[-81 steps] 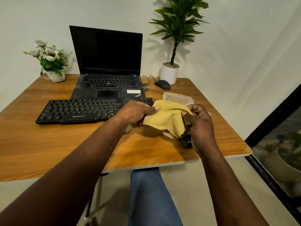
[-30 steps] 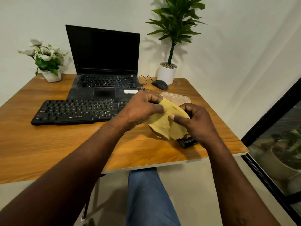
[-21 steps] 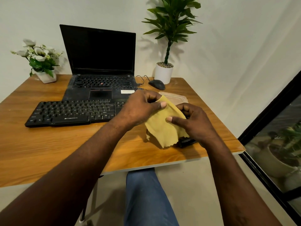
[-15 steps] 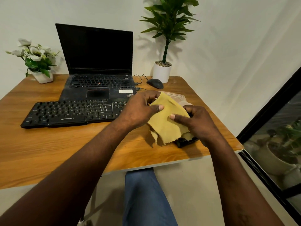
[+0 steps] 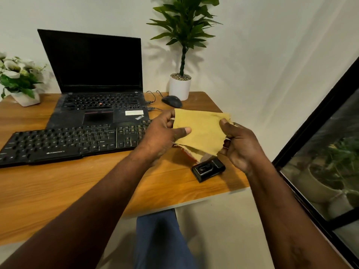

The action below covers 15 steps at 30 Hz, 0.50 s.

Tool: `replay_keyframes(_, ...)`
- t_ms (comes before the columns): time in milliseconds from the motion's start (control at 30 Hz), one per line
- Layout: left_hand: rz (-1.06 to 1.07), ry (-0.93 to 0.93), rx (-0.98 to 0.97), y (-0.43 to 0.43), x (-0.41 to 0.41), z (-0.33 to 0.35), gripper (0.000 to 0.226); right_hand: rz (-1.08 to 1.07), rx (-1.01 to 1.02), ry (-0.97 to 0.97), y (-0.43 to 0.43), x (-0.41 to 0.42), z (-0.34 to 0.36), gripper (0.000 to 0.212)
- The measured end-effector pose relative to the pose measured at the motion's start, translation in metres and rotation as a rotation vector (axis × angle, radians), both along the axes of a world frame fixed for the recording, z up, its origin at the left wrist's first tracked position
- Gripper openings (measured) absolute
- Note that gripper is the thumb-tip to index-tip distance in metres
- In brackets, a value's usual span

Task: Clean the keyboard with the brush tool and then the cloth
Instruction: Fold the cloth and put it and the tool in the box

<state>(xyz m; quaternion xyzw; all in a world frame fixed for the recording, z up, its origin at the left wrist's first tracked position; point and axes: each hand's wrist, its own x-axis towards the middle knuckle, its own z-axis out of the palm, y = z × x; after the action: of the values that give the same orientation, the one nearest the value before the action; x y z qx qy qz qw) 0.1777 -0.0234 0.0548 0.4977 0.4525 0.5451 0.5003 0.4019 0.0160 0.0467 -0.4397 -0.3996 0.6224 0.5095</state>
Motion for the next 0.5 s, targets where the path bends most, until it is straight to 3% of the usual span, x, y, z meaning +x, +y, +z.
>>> replay_keyframes(167, 0.027, -0.101, -0.099, 0.018, 0.025, -0.004, 0.037, 0.037, 0.131, -0.164, 0.014, 0.01, 0.015, 0.061)
replay_keyframes(267, 0.092, -0.091, -0.141, 0.025, 0.037, -0.009, 0.033, -0.006, 0.157, -0.365, 0.037, 0.022, 0.021, 0.053)
replay_keyframes(367, 0.207, 0.125, -0.169, 0.03, 0.049, -0.019, 0.024, -0.018, 0.148, -0.625, 0.068, 0.027, 0.016, 0.056)
replay_keyframes(500, 0.361, 0.625, -0.073, 0.029, 0.06, -0.024, 0.016, 0.023, 0.26, -1.089, 0.093, 0.023, 0.007, 0.06)
